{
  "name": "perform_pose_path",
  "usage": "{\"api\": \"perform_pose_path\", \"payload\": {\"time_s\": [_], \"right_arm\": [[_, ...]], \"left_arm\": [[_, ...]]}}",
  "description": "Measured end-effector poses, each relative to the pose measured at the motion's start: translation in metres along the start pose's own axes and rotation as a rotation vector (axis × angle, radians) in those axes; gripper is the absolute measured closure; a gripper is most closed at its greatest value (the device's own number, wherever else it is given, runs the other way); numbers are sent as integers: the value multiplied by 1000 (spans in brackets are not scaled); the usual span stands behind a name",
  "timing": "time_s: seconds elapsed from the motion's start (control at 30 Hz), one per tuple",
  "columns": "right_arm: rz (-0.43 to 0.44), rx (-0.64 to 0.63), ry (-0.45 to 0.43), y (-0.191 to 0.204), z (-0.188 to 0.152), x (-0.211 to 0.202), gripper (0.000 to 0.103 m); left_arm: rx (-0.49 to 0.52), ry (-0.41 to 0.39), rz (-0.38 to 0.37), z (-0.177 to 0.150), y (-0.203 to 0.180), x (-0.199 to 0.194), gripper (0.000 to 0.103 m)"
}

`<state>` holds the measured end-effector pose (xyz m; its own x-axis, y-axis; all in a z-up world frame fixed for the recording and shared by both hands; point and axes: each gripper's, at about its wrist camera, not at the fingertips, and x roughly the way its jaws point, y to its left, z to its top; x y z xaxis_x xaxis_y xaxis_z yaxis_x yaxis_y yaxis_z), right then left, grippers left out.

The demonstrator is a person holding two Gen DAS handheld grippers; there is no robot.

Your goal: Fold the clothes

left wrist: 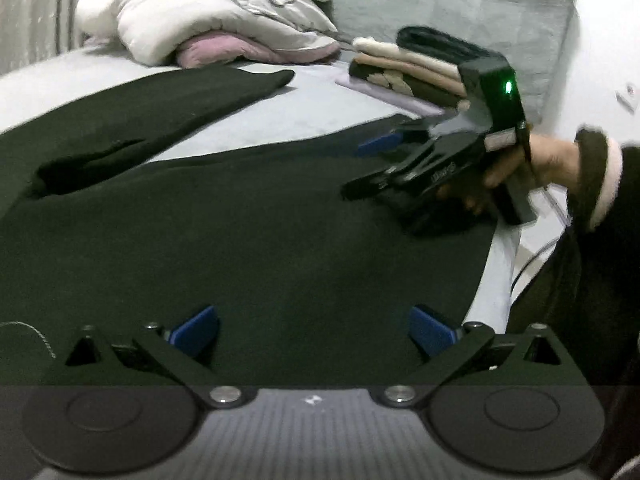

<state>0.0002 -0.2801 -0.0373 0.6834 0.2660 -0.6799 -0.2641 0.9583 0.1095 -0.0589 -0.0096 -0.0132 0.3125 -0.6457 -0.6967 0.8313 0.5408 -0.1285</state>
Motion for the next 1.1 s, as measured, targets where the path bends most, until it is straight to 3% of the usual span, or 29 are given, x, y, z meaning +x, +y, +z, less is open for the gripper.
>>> {"api": "perform_pose_path", "payload": {"time_s": [0.13, 0.27, 0.37, 0.5, 0.73, 0.93, 1.1], "right_arm": [[-47, 5, 45, -26, -14, -26, 1], [-116, 54, 86, -49, -16, -43, 0], [-138, 98, 91, -58, -6, -49, 0], [-184, 30, 97, -57, 31, -45, 0], [-138, 2, 108, -60, 103, -21, 0], [-195, 48, 194, -70, 156, 18, 0], [-184, -24, 205, -67, 188, 58, 0]], "left_arm": [[121, 71, 65, -6, -3, -10, 1], [99, 101, 115, 4, 17, -25, 1], [63, 75, 216, 17, 52, -49, 1], [-23, 71, 358, 39, 107, -69, 1], [-208, 110, 538, 67, 191, -72, 1], [-185, 183, 608, 90, 238, -63, 1], [-149, 188, 645, 110, 279, -48, 1]]}}
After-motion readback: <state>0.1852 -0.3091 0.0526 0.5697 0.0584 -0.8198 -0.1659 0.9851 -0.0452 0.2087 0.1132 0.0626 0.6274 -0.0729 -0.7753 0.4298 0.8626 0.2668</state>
